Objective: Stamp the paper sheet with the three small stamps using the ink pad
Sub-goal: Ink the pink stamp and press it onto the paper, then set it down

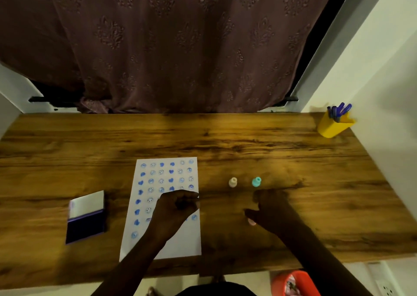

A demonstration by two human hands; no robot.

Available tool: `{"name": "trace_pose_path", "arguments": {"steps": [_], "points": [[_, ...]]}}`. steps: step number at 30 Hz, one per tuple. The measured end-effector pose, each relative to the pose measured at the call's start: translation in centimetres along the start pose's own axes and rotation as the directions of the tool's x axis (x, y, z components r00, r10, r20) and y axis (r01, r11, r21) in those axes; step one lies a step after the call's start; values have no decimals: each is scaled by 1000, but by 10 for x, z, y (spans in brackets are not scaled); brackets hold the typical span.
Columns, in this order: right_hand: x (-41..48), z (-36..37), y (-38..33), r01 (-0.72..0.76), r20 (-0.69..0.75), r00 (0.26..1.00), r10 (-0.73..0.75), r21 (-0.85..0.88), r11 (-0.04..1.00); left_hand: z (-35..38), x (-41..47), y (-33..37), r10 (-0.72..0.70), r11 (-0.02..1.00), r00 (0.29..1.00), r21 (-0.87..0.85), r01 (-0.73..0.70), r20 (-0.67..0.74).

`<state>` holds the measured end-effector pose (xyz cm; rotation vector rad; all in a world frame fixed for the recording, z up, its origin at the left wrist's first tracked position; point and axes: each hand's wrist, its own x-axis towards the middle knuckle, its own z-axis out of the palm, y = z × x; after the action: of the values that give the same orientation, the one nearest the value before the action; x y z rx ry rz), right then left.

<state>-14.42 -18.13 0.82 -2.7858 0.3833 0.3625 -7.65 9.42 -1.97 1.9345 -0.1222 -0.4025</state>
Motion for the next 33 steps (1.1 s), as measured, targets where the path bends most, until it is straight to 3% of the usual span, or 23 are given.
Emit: {"name": "trace_pose_path", "arguments": {"steps": [11,14,18,21,27,33], "points": [[-16,25,-7,-3,-19,1000,1,-104,995,0,-11,6,37,995,997,-96,-30,75],[-18,10,-22,-11,-50,999,20,179,984,-3,-15,5,40,990,996,-137,-28,83],[-23,-11,-54,63,-65,997,-35,497,866,-9,-21,8,63,982,993,-186,-43,104],[-22,-11,-82,-46,27,999,38,679,732,-17,-25,11,56,950,991,-312,-14,124],[-22,-6,-133,-158,214,976,-35,815,557,-42,-32,4,67,872,992,-490,-6,108],[-19,7,-171,-178,273,952,-137,861,477,-73,-42,-13,68,879,997,-474,-47,26]]}}
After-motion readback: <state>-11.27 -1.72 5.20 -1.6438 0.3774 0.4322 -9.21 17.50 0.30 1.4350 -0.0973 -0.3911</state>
